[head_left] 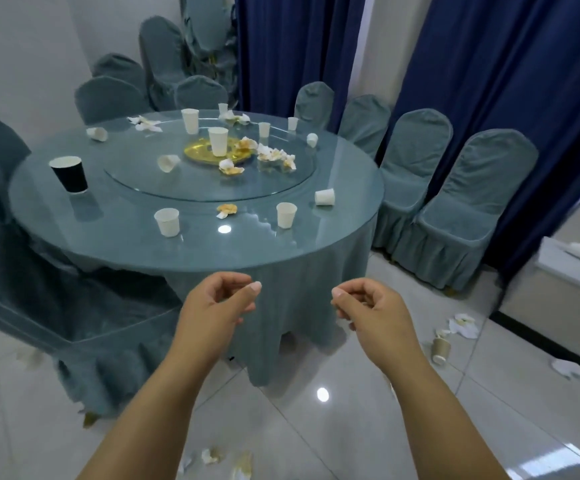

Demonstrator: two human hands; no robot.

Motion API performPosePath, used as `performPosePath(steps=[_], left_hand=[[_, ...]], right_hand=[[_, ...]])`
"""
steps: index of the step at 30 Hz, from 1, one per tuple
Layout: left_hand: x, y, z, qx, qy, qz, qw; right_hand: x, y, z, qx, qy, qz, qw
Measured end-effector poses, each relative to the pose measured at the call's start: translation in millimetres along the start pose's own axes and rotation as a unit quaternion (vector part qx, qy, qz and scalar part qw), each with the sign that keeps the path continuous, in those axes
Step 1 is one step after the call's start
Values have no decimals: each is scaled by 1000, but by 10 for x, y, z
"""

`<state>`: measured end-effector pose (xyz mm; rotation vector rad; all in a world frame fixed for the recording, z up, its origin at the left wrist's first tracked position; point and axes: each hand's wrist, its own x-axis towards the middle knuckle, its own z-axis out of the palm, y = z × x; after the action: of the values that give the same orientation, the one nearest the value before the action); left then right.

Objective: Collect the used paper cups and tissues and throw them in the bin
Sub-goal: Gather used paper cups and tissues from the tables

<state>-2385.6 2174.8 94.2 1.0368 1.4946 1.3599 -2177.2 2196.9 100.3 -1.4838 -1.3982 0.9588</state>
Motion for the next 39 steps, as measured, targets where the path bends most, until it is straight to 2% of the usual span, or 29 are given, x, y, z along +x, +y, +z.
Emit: performPosePath(steps=[7, 17, 23, 31, 39], left_hand=[[1299, 97, 663, -8, 5, -25, 1000], [2659, -267, 1184, -1, 2, -72, 997], [3656, -509, 1478, 57, 8, -62, 996], [4583, -1013, 1691, 252, -27, -104, 962], [5043, -1263, 1945, 230, 6, -133, 964]], right_hand=[[1430, 172, -189, -36, 3, 28, 999], [2885, 531, -26, -72, -31, 86, 993], [3828, 671, 91, -96, -26, 120, 988], [4977, 936, 323, -126, -22, 170, 977], [5911, 1384, 462, -166, -47, 214, 961]])
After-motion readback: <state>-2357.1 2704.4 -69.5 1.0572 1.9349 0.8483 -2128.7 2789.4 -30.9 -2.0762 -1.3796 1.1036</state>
